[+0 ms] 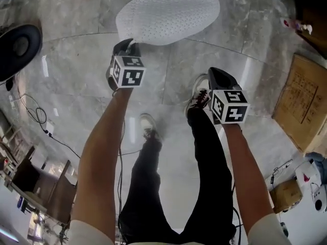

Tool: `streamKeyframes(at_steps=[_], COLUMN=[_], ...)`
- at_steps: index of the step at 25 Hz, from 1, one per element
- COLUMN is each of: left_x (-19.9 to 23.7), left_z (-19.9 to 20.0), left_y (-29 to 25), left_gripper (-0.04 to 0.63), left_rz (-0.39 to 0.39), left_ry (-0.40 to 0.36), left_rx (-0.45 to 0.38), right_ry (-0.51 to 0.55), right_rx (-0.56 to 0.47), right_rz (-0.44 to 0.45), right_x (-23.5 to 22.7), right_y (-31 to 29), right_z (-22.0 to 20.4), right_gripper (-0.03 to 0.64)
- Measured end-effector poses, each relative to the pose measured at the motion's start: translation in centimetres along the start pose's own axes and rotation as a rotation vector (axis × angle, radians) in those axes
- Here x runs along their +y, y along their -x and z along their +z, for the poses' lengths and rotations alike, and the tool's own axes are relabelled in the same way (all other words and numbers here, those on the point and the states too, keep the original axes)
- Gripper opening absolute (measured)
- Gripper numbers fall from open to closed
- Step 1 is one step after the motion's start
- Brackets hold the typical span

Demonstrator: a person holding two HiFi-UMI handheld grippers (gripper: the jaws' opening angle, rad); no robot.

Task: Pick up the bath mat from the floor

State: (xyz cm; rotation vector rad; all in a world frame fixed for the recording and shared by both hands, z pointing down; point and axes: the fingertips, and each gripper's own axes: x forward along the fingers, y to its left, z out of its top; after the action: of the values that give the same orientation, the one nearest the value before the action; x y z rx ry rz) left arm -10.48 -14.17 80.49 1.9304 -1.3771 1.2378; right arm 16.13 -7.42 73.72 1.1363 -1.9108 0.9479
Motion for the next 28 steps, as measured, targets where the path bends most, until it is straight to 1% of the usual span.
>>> streamKeyframes(at_steps=[2, 4, 6, 9, 11, 14, 16, 19, 23, 26, 28], left_x=[-0.1, -0.4, -1.2, -2.7, -3.8, -3.7, -2.9, -1.8, -0.9, 0.5, 2.2], left_z=[0.8, 1.0, 0.9, 1.1, 0.7, 0.8, 1.5, 3.0, 4.7, 5.6, 6.5], left_y=[2.8, 5.9, 9.7, 15.0, 18.8, 24.2, 27.7, 33.2, 41.1, 46.9, 50.6], left_gripper=[0.034, 0.034, 0.034, 0.034, 0.034, 0.034, 0.034, 0.034, 0.034, 0.034, 0.034], left_rz=[-0.009, -0.025, -0.059, -0.089, -0.095, -0.087, -0.083, -0.075, -0.065, -0.045, -0.018], left_ry=[0.076, 0.124, 0.14, 0.114, 0.12, 0.181, 0.232, 0.287, 0.36, 0.387, 0.41], left_rx=[-0.011, -0.016, -0.016, -0.01, 0.001, -0.004, -0.023, -0.062, -0.142, -0.215, -0.283], right_ry=[0.003, 0.004, 0.009, 0.025, -0.007, -0.075, -0.086, -0.053, 0.012, 0.07, 0.111], right_rx=[-0.029, -0.051, -0.064, -0.084, -0.083, -0.097, -0.123, -0.172, -0.245, -0.305, -0.34], right_rz=[-0.012, -0.016, -0.02, -0.039, -0.063, -0.068, -0.04, 0.008, 0.056, 0.062, 0.052], right_x=[0.7, 1.6, 2.8, 3.5, 3.9, 5.5, 7.3, 10.3, 14.6, 17.9, 19.9], right_y=[1.9, 4.1, 7.0, 11.6, 15.0, 19.9, 23.2, 28.1, 34.5, 38.7, 41.3], right_z=[2.1, 3.7, 4.9, 6.8, 6.9, 7.5, 9.1, 12.1, 15.6, 18.0, 19.5], right_gripper=[0.015, 0.014, 0.015, 0.014, 0.014, 0.015, 0.014, 0.014, 0.014, 0.014, 0.014])
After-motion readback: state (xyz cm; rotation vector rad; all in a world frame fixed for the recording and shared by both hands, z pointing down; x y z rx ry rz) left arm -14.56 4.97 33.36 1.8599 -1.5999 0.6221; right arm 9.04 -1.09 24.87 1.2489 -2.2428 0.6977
